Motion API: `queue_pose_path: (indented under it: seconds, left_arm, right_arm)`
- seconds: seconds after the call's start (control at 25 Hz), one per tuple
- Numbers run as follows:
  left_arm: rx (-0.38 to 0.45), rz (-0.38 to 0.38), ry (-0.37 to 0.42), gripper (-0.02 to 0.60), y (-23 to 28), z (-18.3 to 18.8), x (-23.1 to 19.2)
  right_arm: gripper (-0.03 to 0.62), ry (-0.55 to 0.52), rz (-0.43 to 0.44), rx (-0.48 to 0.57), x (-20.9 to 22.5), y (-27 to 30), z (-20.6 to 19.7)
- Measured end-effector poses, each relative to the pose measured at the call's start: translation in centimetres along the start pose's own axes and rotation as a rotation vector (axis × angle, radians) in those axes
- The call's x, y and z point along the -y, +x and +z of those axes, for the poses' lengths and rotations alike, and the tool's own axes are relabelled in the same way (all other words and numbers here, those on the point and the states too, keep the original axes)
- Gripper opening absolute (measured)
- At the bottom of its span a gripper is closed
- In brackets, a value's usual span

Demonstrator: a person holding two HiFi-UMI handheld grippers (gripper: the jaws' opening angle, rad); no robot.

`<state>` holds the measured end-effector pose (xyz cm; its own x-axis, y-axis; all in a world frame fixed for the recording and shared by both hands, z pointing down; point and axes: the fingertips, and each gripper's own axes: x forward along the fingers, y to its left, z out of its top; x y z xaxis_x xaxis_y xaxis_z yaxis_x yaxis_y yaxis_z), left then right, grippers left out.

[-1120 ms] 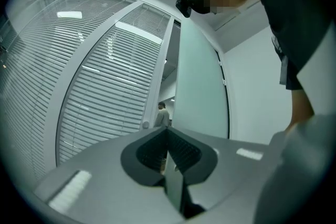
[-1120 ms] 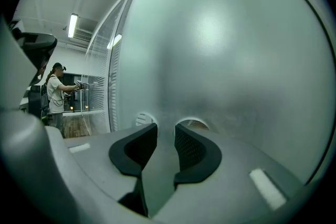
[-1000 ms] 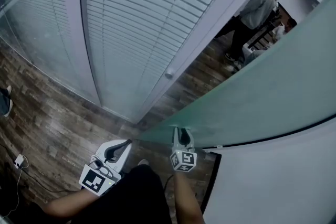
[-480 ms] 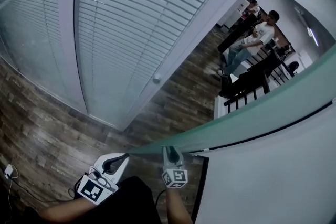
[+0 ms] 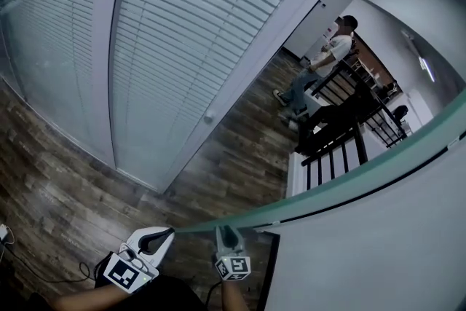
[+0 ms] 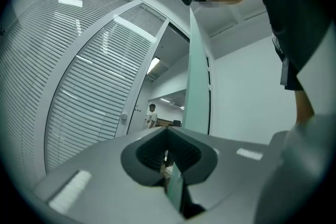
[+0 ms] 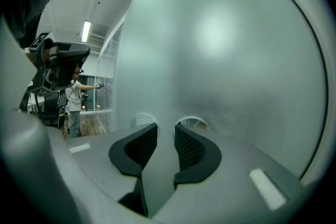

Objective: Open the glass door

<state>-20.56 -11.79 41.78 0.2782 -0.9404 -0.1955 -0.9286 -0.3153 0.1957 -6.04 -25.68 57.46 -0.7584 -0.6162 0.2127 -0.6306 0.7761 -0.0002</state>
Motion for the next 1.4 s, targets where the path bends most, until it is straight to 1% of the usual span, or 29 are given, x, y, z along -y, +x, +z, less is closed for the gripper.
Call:
queue_pose_path:
  seconds: [0.08,0.24,0.4,0.52,0.72,1.0,1.08,1.24,1.4]
  left_arm:
    - [-0.003,0.009,0.002,0.0,-1.0,-0.3,1.4]
    - [-0.048,0.021,0.005,0.0,-3.5,-2.0,3.5]
    - [-0.055,0.039,-0.003,0.0,-5.5,-2.9,6.0]
    - [-0.058,0.034,-0.009,0.0,-6.6,-3.5,7.5]
    - [-0.049,-0.013,-0.016,0.0,-6.4,-3.7,9.9]
    - [-0.045,-0.133,-0.015,0.0,-5.6,-4.4,13.7]
    - [-0.05,-0.151,-0.016,0.0,-5.4,-4.7,14.3]
    - [-0.026,-0.189,-0.011,0.0,-4.7,-4.3,15.4]
    - [-0.044,-0.22,0.0,0.0,-5.3,-4.7,16.6]
  right_arm:
    - [0.106,-0.004,0.01,0.004,-0.2,-1.1,-0.2]
    - [0.106,-0.01,0.024,0.028,-0.6,-2.8,-0.3]
    - [0.106,-0.005,0.043,0.04,-0.6,-4.9,-0.5]
    - [0.106,-0.004,0.049,0.041,-1.0,-6.2,-1.1]
    - [0.106,-0.012,0.051,0.035,-1.5,-8.3,-1.5]
    - [0.106,0.007,0.013,0.02,-2.3,-11.3,-2.8]
    - [0.106,0.01,0.005,0.024,-2.4,-11.9,-3.1]
    - [0.106,0.01,-0.008,0.023,-2.2,-13.3,-3.4]
    - [0.106,0.015,-0.013,0.026,-2.5,-15.1,-4.2]
